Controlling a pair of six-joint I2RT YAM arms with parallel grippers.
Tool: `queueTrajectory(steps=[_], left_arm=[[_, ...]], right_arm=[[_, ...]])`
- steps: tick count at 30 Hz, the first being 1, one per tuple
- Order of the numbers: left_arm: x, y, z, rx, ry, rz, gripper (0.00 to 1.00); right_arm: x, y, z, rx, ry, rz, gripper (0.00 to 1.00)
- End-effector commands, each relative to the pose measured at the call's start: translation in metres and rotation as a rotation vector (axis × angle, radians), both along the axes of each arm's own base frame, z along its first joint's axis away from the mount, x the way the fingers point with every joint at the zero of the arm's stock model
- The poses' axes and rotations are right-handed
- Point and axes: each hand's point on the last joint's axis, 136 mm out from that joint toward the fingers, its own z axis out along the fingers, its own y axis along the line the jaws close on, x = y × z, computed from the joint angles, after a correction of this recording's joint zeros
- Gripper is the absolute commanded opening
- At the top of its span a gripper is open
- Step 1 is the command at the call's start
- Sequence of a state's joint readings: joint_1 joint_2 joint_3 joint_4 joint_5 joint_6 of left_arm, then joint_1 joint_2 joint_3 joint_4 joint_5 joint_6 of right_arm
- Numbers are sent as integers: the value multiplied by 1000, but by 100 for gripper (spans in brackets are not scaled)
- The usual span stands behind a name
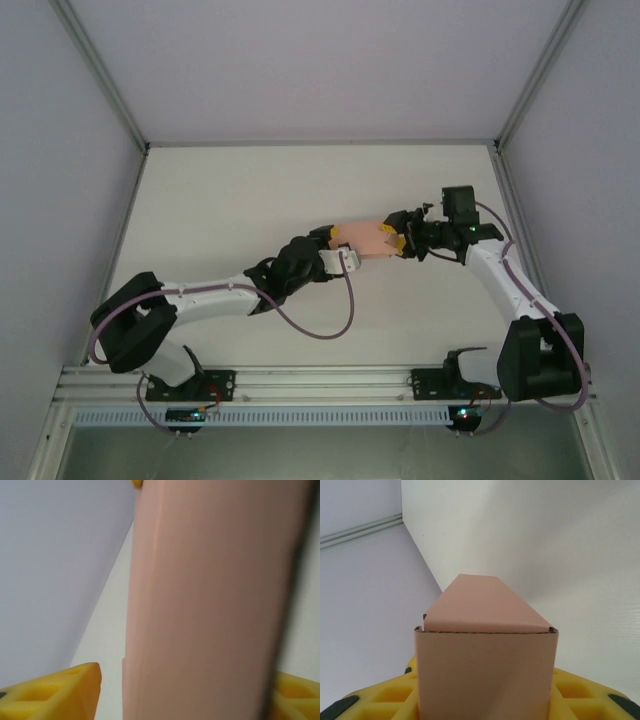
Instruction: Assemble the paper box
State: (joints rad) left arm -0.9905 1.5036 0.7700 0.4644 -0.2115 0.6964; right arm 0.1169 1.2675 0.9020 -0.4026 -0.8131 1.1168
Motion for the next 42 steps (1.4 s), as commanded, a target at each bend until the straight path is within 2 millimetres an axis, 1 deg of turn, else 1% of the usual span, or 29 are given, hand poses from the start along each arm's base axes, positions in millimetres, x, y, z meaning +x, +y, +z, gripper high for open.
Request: queueTrajectory(steps=[1,2,4,5,6,7,9,10,11,12,13,14,15,17,18,20,21,22,24,25,27,29,31,34,38,40,42], left_arm=[[5,-5,32,-79,-71,10,65],[5,-4,32,-77,-73,13,63],[6,-2,31,-70,-76,23,58],[7,0,30,-66,-77,31,56],[7,0,29,-61,-72,32,54],[6,1,28,-59,-66,33,53],[4,5,24,-41,-43,34,52],[2,6,21,-29,-25,30,51],[1,8,21,-22,-4,30,49],[-1,11,17,-5,31,22,46],[-3,14,15,5,70,18,44],[-7,18,12,23,124,3,43],[-11,23,9,41,196,-18,44],[-21,35,2,65,339,-57,44],[-21,42,1,64,397,-54,44],[-25,56,-3,90,488,-59,44],[-22,64,-3,95,516,-35,43],[-24,69,-4,110,548,-33,43],[-42,83,-15,184,658,-94,45],[-46,89,-21,223,686,-95,45],[-41,99,-28,253,708,-36,42],[-41,103,-32,258,747,-33,42],[-42,102,-37,276,776,-50,42],[-35,103,-49,319,802,-15,43],[-26,104,-72,407,856,25,41],[-20,104,-81,439,875,48,38],[-14,102,-88,460,886,66,38]], right_arm=[[-13,5,2,38,44,32,47],[-12,5,2,39,43,33,49],[-12,5,2,39,35,39,48],[-11,5,3,37,27,39,50],[-11,5,3,36,26,39,53],[-10,4,4,31,14,37,63],[-2,-3,7,-6,-37,20,69],[2,-9,9,-49,-82,14,74],[9,-18,11,-115,-134,1,83],[17,-30,15,-222,-211,-9,98],[24,-44,18,-372,-303,3,99],[26,-55,20,-536,-402,68,99],[30,-67,23,-643,-415,37,99],[35,-82,29,-803,-509,61,99],[36,-82,32,-823,-560,78,99],[40,-78,40,-859,-691,125,99],[43,-76,44,-889,-784,163,99],[44,-72,48,-920,-865,209,99],[39,-58,52,-924,-982,306,99],[39,-56,53,-941,-1009,331,99],[32,-47,50,-966,-1056,441,99],[24,-35,42,-986,-1080,551,99],[17,-24,31,-996,-1084,657,99],[12,-5,15,-991,-1061,783,99],[14,10,0,-990,-1001,881,99],[13,20,-4,-962,-1003,919,99],[12,31,-8,-928,-1013,948,98]])
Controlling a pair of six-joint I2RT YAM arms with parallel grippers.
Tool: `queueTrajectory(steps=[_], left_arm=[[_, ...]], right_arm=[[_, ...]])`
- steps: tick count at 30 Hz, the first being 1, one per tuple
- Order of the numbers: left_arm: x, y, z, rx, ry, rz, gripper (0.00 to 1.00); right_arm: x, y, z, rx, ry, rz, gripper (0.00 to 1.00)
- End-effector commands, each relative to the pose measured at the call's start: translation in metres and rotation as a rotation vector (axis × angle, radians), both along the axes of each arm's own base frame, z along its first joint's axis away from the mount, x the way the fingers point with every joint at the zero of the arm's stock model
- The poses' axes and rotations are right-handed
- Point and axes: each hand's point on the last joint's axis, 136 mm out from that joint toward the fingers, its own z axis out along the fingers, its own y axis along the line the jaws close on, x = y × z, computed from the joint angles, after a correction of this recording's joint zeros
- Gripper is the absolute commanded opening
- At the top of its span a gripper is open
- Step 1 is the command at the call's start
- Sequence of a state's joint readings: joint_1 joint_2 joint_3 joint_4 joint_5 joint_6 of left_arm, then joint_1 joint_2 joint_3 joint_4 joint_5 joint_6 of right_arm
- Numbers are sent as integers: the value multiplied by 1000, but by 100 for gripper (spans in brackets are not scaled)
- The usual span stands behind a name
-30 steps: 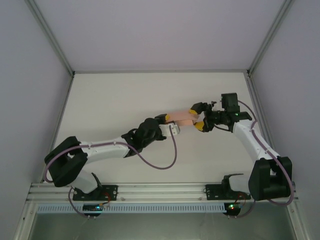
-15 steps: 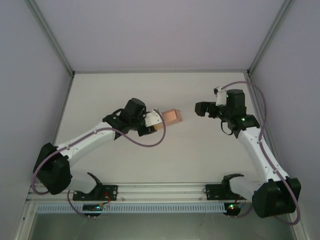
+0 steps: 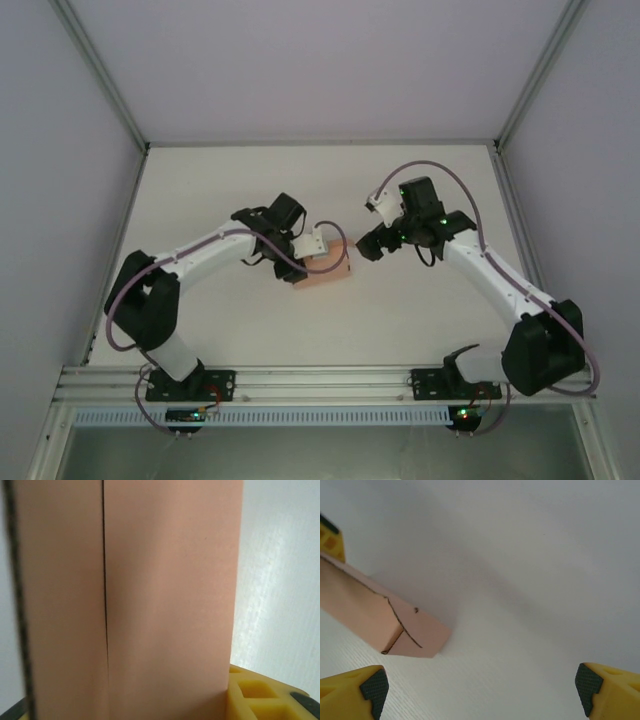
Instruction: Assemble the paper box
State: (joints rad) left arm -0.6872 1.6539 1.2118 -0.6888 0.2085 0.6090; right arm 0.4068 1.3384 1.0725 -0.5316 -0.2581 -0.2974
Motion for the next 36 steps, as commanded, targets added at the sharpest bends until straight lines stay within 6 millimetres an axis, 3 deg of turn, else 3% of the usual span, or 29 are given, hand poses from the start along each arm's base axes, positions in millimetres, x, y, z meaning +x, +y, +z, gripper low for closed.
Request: queueTrajectory(steps=[1,4,10,11,15,20,26,31,36], left_arm=[[-1,7,-15,85,52,0,38],[2,2,-15,77,45,-16,39],[1,0,-17,87,38,-48,39],[2,0,-17,87,34,-49,39],[4,-2,-14,80,28,-55,39],[6,-4,-11,74,18,-56,39],[15,-9,-7,49,-16,-24,40],[23,-16,-5,27,-34,11,41],[26,-17,-11,37,-29,22,41]], right_arm=[[-3,11,1,-17,14,66,97],[5,16,-11,-29,35,62,95],[12,35,-24,20,110,102,80],[17,41,-16,29,95,116,75],[21,46,-21,18,109,123,52],[14,53,-23,24,149,150,22],[1,52,-30,20,224,83,3],[12,56,-39,145,178,-201,0],[17,55,-42,313,111,-379,0]])
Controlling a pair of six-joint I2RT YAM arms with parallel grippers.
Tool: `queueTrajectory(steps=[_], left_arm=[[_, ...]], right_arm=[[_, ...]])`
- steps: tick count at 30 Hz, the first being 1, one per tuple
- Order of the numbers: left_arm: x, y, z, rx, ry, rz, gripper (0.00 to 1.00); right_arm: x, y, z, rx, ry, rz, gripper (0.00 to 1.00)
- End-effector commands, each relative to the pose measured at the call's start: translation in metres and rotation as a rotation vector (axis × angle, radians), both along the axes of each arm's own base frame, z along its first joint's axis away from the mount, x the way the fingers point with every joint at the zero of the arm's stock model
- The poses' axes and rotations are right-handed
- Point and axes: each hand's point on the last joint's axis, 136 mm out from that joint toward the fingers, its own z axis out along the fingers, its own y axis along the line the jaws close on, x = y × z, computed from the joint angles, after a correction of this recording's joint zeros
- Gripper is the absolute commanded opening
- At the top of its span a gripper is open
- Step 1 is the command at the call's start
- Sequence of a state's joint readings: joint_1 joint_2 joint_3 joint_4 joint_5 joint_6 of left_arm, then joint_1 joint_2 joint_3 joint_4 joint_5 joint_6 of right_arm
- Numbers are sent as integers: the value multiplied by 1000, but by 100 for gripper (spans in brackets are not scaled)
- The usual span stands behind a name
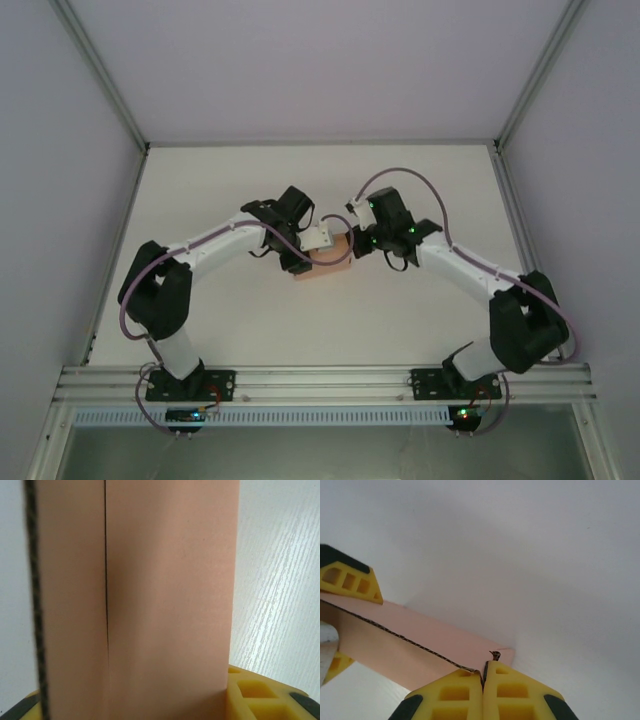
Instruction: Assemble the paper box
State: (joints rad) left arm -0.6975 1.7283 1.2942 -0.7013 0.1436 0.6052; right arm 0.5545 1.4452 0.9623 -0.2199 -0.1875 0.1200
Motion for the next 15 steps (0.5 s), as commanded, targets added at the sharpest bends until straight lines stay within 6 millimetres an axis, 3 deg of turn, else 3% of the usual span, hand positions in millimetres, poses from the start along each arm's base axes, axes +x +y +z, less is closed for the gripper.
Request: queueTrajectory(steps=[1,6,11,15], left_arm=[[6,-10,-10,-10,7,8,41],[4,-11,-11,-11,10,9,42],[6,-13,-7,-29,-9,12,43],[7,-13,-6,-32,-14,16,45]], right_arm=[[8,-2,-9,111,22,-205,0],[-4,2,-20,96,46,-210,0],[-15,-1,-54,-25,-41,-136,0],[-26,-5,-76,-13,-108,-89,0]])
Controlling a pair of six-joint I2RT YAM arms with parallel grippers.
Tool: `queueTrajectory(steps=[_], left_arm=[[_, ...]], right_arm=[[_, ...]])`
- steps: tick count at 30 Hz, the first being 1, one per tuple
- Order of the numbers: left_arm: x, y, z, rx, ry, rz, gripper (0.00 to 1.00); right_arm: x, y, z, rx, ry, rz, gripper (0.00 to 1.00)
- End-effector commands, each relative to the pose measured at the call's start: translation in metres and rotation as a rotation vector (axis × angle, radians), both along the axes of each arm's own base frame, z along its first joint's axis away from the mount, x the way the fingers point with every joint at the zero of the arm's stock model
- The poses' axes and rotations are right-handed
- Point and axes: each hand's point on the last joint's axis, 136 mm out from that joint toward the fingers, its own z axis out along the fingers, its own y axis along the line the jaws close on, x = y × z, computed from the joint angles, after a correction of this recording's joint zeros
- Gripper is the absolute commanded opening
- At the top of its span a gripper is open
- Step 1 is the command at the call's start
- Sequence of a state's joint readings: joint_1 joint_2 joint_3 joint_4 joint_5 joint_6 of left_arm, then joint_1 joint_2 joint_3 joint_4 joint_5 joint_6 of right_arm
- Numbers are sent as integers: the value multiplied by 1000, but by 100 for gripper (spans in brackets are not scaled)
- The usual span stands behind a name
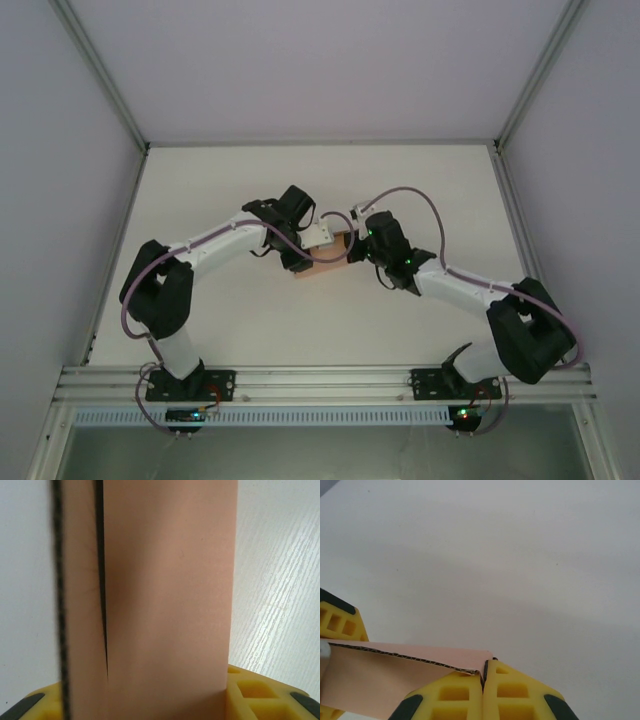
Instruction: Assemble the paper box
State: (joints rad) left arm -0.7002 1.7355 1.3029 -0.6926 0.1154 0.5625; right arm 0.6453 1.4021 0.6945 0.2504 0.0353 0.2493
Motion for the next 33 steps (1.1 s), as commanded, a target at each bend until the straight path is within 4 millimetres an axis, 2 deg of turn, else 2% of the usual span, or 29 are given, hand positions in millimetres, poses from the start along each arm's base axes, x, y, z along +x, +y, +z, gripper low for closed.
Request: queueTrajectory(steps=[1,5,9,10,12,15,19,23,24,27,30,33], left_arm=[[2,-13,-6,-37,-3,-28,46],[3,-13,-1,-44,-13,-19,49],[5,-16,11,-75,-34,-3,61],[5,-17,15,-84,-41,1,68],[5,-18,24,-106,-54,4,76],[2,-17,35,-136,-72,24,100],[-1,-11,56,-188,-114,96,100],[8,14,73,-210,-207,280,100],[8,25,74,-204,-222,331,98],[9,45,67,-210,-192,436,79],[13,51,62,-226,-157,487,56],[15,46,61,-241,-126,497,37]], right_arm=[[-35,-10,-71,-114,107,68,0],[-41,-13,-78,-124,140,69,0],[-28,-18,-64,-144,140,-20,0],[-28,-20,-62,-147,164,-40,0],[-27,-22,-57,-153,196,-75,0],[-28,-24,-53,-184,224,-117,0],[-31,-24,-52,-209,234,-145,0],[-31,-22,-51,-202,241,-141,0],[-32,-21,-51,-200,246,-137,0],[-32,-18,-50,-196,253,-125,0],[-33,-15,-49,-196,256,-110,0],[-33,-15,-49,-204,260,-111,0]])
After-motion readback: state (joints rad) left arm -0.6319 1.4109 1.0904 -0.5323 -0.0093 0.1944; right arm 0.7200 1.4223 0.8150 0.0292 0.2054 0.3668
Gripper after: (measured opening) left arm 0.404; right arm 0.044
